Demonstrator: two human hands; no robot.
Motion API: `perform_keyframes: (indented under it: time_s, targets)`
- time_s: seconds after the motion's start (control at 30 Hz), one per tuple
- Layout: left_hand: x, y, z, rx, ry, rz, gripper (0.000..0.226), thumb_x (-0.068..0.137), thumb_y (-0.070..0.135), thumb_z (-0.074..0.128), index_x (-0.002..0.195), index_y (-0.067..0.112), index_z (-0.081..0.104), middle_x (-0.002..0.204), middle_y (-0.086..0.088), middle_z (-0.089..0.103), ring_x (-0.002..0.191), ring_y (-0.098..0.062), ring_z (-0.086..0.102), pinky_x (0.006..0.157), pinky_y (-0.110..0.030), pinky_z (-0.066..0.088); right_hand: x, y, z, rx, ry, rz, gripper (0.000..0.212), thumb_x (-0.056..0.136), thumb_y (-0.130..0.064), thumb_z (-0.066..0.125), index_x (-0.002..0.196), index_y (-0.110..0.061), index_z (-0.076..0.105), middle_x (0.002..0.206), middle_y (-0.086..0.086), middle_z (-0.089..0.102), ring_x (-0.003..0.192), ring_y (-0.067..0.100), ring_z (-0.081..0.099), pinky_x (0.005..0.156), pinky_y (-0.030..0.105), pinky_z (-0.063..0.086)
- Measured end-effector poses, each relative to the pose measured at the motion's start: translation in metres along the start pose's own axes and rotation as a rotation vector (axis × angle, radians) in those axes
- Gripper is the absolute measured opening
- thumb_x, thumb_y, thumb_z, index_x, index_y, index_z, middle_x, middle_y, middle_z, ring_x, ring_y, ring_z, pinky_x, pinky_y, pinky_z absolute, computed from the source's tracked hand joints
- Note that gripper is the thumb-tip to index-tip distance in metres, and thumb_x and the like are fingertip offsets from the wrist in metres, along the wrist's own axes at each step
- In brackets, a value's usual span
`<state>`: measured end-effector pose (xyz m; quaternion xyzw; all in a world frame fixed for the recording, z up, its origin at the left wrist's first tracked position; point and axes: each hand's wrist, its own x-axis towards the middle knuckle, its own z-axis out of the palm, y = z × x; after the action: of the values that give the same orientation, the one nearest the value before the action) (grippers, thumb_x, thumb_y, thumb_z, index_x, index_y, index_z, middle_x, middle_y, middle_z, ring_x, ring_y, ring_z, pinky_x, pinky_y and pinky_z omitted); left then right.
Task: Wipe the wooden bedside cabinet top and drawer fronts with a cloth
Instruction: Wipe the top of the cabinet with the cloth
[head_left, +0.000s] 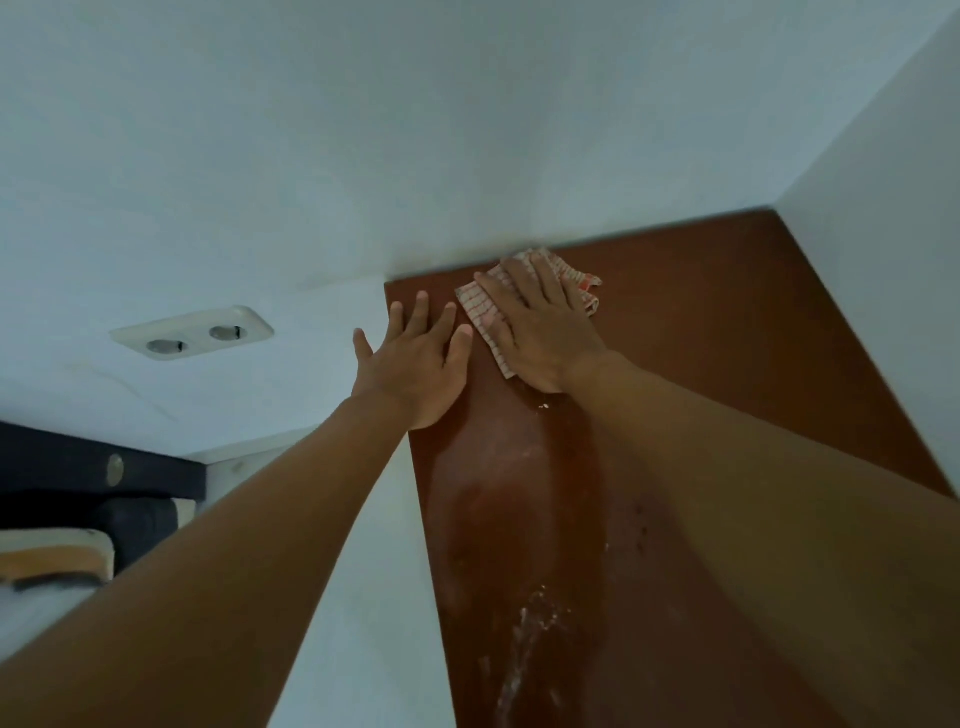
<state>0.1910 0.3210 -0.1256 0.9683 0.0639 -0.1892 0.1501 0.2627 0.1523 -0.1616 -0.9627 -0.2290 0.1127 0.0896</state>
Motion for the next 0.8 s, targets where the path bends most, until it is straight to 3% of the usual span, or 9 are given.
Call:
perform_keyframes:
  time_s: [0.23, 0.57, 0.7, 0.8]
  targets:
    - [-0.016, 0.017, 0.004, -0.01, -0.041, -0.079, 0.071, 0.099, 0.065, 0.007, 0.161, 0.031, 0.012, 0.17, -0.002, -0.002, 0.156, -0.027, -0.003, 0.119, -0.063, -0.003, -0.073, 0.0, 0.012, 0.004, 0.003, -0.009, 0.059, 0.107, -0.051, 0.017, 0.162, -0.038, 0.004, 0.172, -0.003, -0.005, 0.158, 0.027, -0.013, 0.127, 0.051, -0.001]
    - [-0.144, 0.034, 0.082, -0.028, 0.037, -0.084, 0.07, 0.099, 0.065, 0.008, 0.161, 0.031, 0.009, 0.17, 0.002, -0.003, 0.156, -0.026, -0.007, 0.12, -0.059, -0.004, -0.223, -0.001, 0.033, 0.04, -0.052, -0.003, 0.06, 0.106, -0.055, 0.013, 0.161, -0.04, -0.007, 0.171, -0.006, -0.016, 0.156, 0.023, -0.023, 0.127, 0.05, -0.007]
    - [-0.194, 0.044, 0.101, -0.054, 0.033, -0.084, 0.07, 0.1, 0.063, 0.009, 0.161, 0.03, 0.01, 0.17, 0.001, -0.001, 0.156, -0.027, -0.004, 0.12, -0.06, -0.001, -0.295, 0.001, 0.051, 0.022, -0.002, -0.005, 0.061, 0.105, -0.054, 0.017, 0.162, -0.041, 0.001, 0.172, -0.006, -0.006, 0.158, 0.026, -0.013, 0.128, 0.05, -0.001]
    - [-0.23, 0.051, 0.109, -0.096, 0.028, -0.076, 0.069, 0.101, 0.062, 0.009, 0.161, 0.029, 0.011, 0.17, 0.001, 0.001, 0.156, -0.026, -0.002, 0.121, -0.06, 0.001, -0.346, 0.002, 0.066, 0.013, 0.047, -0.014, 0.061, 0.102, -0.052, 0.019, 0.162, -0.038, 0.014, 0.172, -0.002, 0.009, 0.159, 0.03, 0.002, 0.127, 0.052, 0.013]
